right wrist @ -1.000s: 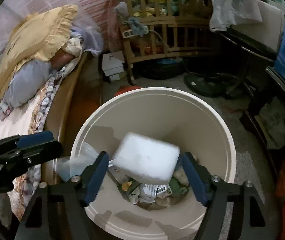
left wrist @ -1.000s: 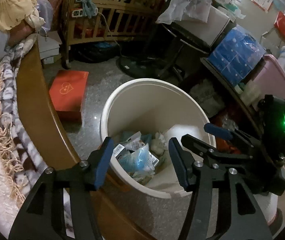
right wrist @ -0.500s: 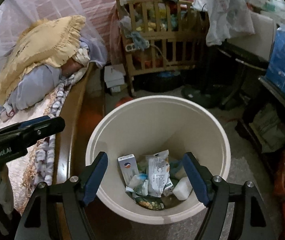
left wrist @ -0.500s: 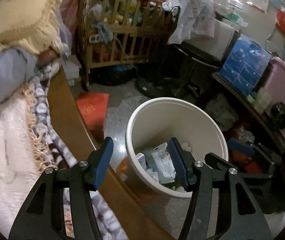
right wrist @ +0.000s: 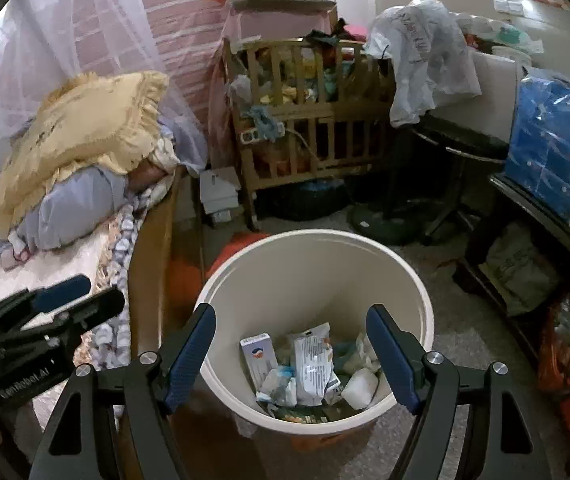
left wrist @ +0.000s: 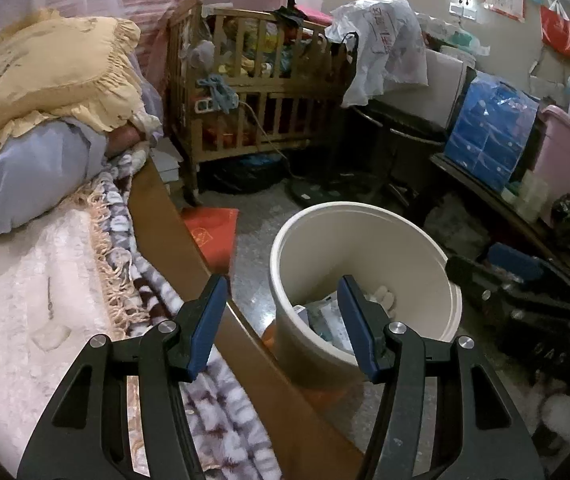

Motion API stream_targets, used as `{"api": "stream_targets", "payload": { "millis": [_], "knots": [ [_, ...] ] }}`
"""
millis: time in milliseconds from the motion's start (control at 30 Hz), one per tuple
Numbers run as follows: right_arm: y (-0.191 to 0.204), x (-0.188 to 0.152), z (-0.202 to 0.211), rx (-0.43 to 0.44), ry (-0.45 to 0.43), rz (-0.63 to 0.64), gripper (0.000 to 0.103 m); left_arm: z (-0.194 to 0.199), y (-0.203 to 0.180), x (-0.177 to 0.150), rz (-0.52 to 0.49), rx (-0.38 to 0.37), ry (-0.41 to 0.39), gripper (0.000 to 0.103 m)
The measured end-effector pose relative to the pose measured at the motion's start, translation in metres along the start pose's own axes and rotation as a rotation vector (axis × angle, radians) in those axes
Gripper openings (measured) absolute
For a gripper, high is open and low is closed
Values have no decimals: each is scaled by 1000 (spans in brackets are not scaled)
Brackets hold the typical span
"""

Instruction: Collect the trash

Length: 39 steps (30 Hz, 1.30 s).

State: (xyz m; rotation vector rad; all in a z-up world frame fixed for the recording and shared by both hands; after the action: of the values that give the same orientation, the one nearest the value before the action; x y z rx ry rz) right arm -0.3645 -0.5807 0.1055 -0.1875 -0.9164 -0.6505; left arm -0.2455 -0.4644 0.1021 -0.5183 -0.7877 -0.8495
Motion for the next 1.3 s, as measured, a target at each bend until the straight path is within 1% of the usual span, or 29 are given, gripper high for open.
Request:
{"api": "stream_targets", "payload": {
  "millis": [233, 467, 767, 1300],
  "knots": [
    [4, 4, 17, -6, -45, 5, 76, 9, 6, 1, 5, 27, -45, 56],
    [8, 3, 21, 1, -49, 8, 76, 14, 8, 2, 4, 32, -77, 56],
    [11, 3, 21, -5, -49, 15, 77, 15, 10, 2, 20, 26, -78, 56],
    [12, 4, 21, -6, -43, 21, 78, 16, 12, 2, 19, 32, -78, 56]
  ]
}}
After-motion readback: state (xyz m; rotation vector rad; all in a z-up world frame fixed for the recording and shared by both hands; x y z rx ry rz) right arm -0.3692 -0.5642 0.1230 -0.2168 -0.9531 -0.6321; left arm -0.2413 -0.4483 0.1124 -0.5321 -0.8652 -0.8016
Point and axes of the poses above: each gripper's, at about its wrist camera, not at the fingertips, and z roughly against the way its jaws point, y to its left, x to its top, the point moved 5 cm from there along -z, roughly the way its jaws point, and after that the axes turned 3 degrees about -z, right-handed, at the moved point
